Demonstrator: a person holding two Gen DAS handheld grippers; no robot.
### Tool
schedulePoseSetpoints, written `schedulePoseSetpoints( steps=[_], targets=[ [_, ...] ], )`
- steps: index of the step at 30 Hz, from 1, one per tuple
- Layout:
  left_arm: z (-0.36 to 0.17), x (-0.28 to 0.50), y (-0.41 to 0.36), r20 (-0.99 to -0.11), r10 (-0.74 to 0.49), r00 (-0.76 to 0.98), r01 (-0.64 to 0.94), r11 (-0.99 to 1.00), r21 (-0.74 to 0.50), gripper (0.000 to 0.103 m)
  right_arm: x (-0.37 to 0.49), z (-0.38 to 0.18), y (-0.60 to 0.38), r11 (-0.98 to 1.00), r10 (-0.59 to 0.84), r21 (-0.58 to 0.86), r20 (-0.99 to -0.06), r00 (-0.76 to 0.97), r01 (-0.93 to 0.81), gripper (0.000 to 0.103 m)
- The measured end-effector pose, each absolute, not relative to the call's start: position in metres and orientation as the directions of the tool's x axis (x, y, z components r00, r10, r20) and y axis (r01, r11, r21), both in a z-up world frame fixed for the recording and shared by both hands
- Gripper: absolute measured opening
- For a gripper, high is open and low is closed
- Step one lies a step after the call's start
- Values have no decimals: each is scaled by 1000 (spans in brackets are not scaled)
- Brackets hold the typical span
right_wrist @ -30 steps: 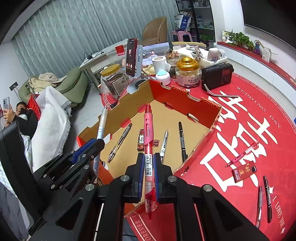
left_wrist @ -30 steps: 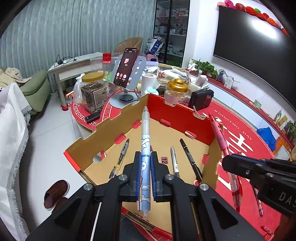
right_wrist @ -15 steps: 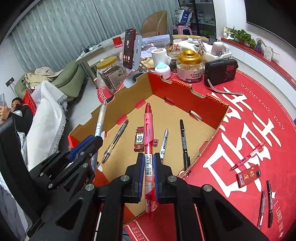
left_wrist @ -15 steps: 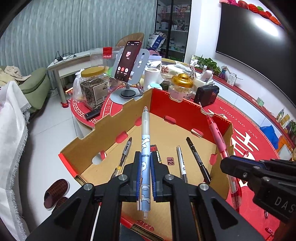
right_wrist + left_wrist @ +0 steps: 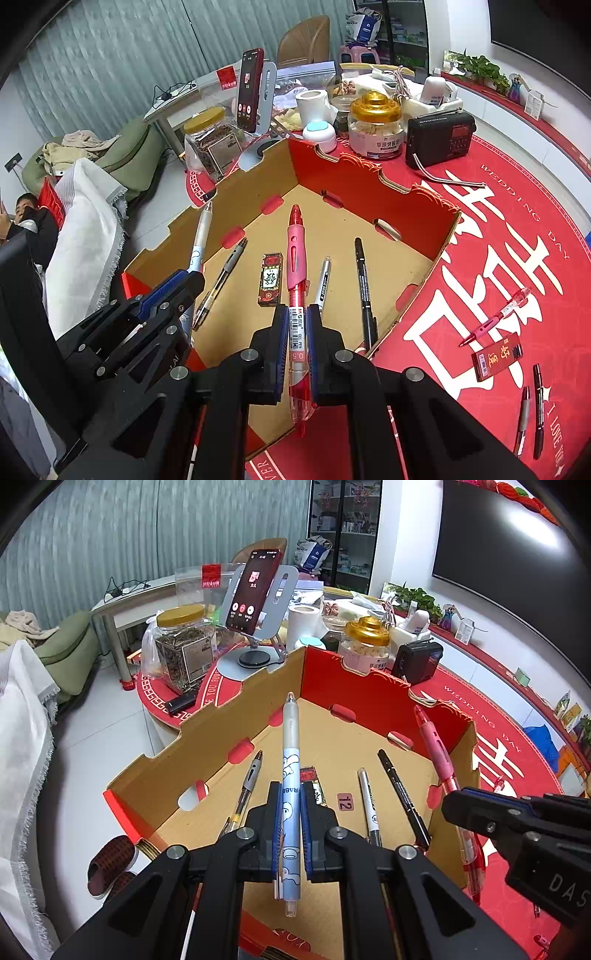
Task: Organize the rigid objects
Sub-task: 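Carry the light-blue pen and the pink pen over the cardboard box, then open both tools to drop the two pens into the box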
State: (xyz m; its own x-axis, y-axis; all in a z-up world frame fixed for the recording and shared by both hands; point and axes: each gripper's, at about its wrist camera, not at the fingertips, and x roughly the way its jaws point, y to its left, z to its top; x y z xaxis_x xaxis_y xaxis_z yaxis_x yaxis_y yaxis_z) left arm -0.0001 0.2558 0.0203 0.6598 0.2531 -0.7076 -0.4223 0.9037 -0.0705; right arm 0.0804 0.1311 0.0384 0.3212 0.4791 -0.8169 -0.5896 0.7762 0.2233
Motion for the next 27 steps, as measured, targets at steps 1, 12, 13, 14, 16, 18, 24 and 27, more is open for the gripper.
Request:
schedulePoseSetpoints(
  steps=[1,12,13,14,16,18,24,27],
  targets=[
    [19,1,256,-709,253,658,-422,904,-69,10,82,38,132,777,477,222,-818,321,-589,11],
    [1,22,262,-752,232,617,-415,908,-60,10,102,11,145,797,428,199,-853,299,-571,11],
    [-1,24,262,-757,228,612,-413,909,-61,10,103,9,145,798,424,198,-856,297,-569,11],
    [-5,27,262,-765,222,604,-410,910,-59,10,105,5,146,801,418,196,-859,294,-566,11],
    [-9,30,263,-776,207,596,-402,913,-64,10,108,0,147,805,406,188,-866,291,-562,11],
    [-14,34,263,-791,193,580,-397,915,-68,10,111,-5,147,809,395,183,-872,287,-558,11],
    [-22,41,264,-824,196,531,-397,917,-37,11,118,-14,146,817,380,181,-883,275,-548,11],
    [-22,40,264,-828,195,525,-396,918,-35,49,116,-10,144,818,383,175,-876,292,-547,13]
  ],
)
